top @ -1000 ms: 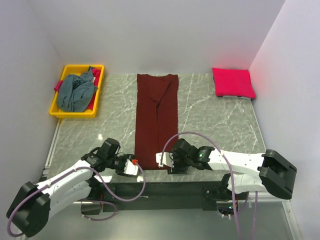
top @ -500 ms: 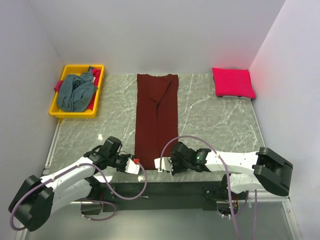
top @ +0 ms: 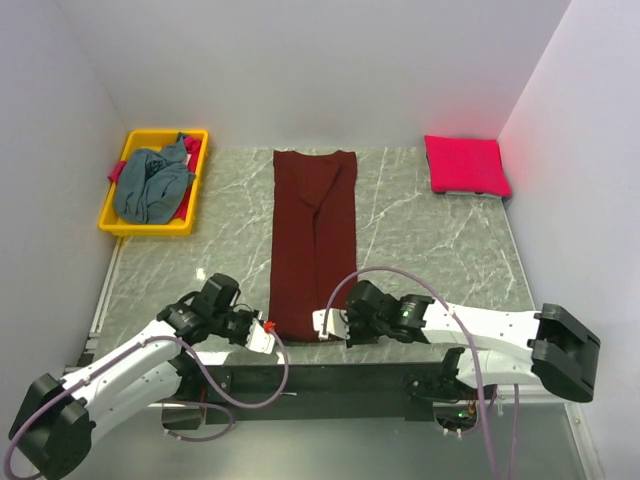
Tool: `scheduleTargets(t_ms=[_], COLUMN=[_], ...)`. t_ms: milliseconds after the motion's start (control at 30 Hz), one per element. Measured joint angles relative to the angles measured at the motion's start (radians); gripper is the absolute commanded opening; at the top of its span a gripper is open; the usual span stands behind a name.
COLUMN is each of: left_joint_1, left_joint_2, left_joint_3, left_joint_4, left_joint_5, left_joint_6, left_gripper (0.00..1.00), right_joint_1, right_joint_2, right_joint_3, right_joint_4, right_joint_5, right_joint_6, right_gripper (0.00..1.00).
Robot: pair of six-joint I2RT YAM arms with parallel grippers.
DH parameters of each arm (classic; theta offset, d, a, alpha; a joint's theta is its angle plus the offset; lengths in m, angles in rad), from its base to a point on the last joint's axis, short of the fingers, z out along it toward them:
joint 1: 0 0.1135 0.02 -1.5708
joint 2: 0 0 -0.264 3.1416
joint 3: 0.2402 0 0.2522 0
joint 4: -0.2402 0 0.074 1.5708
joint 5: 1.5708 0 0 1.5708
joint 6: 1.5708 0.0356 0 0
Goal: Fold and stack the t-shirts
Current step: Fold the tshirt
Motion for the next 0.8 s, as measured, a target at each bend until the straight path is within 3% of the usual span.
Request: scheduleTargets(t_ms=[233, 433, 800], left_joint_1=[0.024, 0.171, 0.293], left_joint_2=[0.02, 0.174, 0.519], left_joint_3=[0.117, 0.239, 0.444], left_joint_4=[-0.06, -0.038, 0.163], left_joint_5=[0.005, 0.037, 0.054], left_joint_6=[-0.076, -0.068, 0.006], left_gripper=[0.0, 0.01, 0.0], right_joint_1=[-0.07, -0.222, -0.447], right_joint_2=[-0.047, -0.013, 0.277], right_joint_3=[0.051, 0.161, 0.436], right_joint_4=[-0.053, -0.082, -0.066], right_joint_5=[-0.013, -0.027, -0.071], right_joint_6=[0.025, -0.039, -0.251], right_gripper=[0.0, 0.0, 0.0])
